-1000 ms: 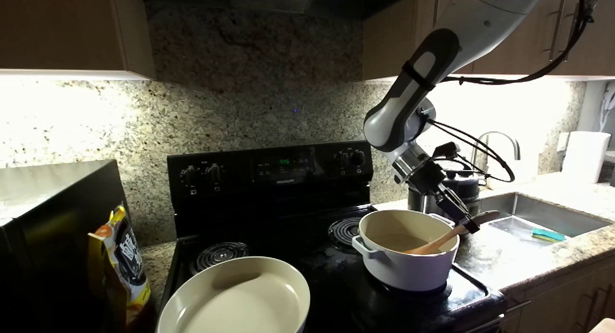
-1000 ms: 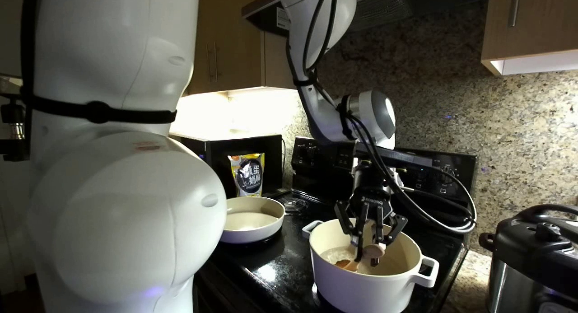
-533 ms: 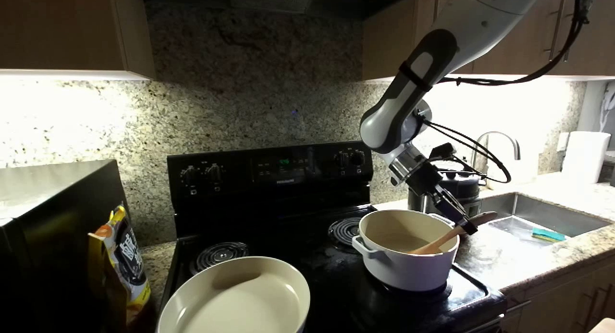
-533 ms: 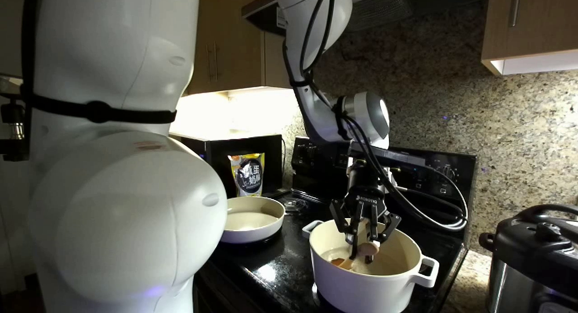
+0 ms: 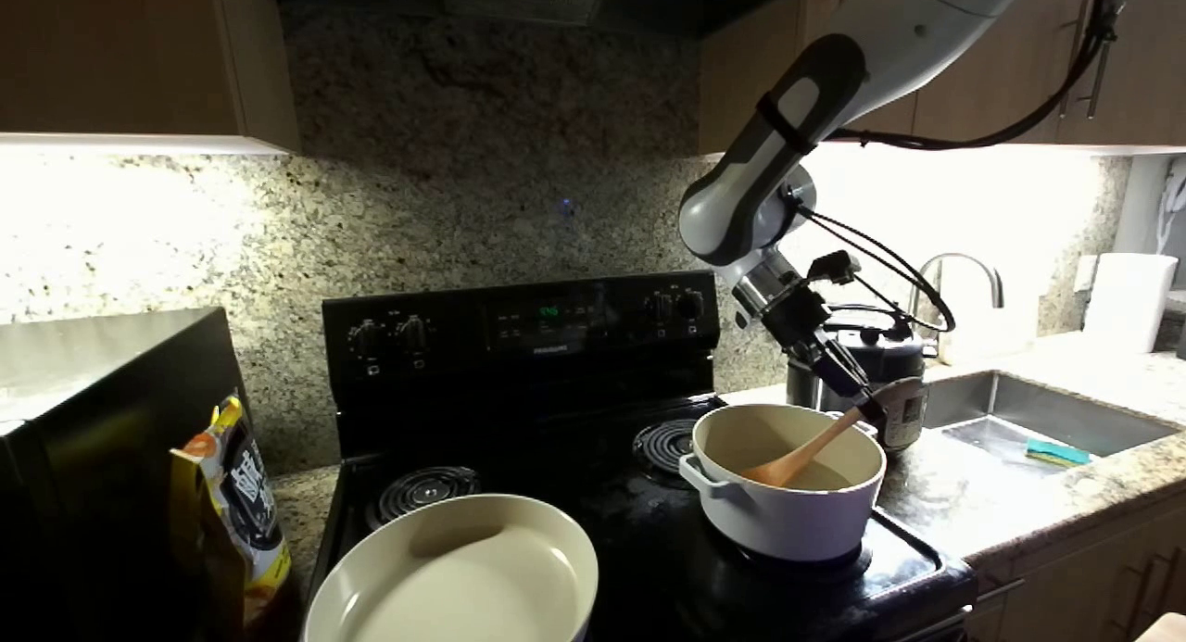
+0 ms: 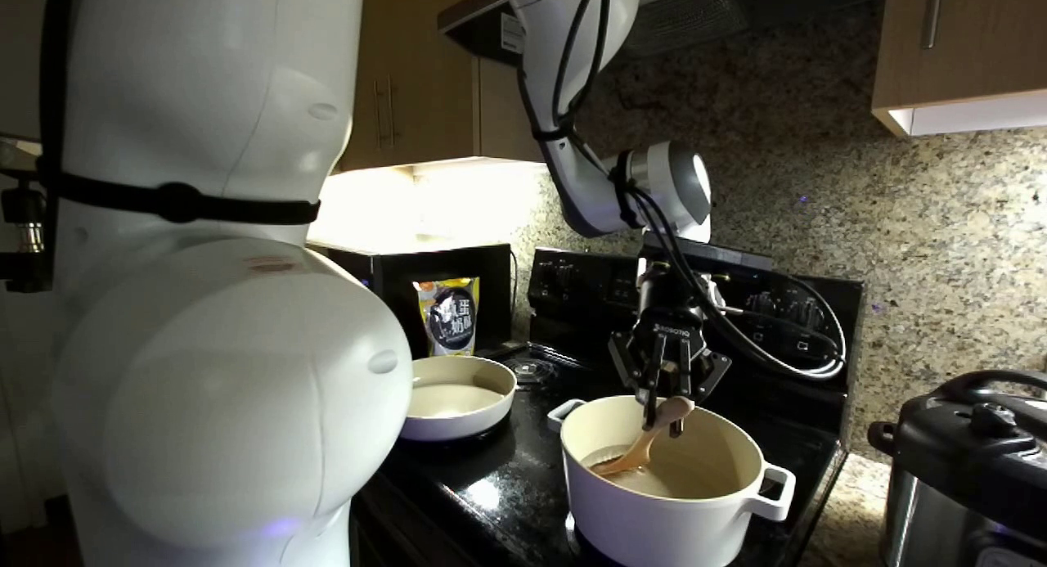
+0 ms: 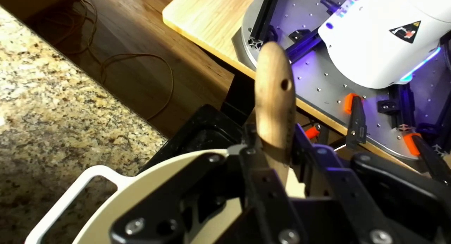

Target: Hold the wooden spoon and stir inside the pot.

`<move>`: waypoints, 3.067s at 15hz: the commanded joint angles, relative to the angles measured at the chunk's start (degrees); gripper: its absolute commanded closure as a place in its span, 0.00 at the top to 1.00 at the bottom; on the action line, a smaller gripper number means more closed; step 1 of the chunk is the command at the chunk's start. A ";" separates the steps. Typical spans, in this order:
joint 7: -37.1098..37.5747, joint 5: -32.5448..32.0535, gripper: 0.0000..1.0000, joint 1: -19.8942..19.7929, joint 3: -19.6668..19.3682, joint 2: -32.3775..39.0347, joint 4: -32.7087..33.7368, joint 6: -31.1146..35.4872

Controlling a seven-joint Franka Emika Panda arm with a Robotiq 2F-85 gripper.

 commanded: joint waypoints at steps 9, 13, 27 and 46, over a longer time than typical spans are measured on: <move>-3.78 -3.24 0.08 -1.31 -1.32 -3.07 -6.88 -0.09; -4.64 -3.31 0.08 -0.48 -0.35 -2.37 -7.43 -0.98; -3.35 -3.06 0.08 -0.25 -0.82 -1.00 -0.71 -2.35; -4.30 -1.47 0.08 -0.62 0.05 3.17 0.26 -2.71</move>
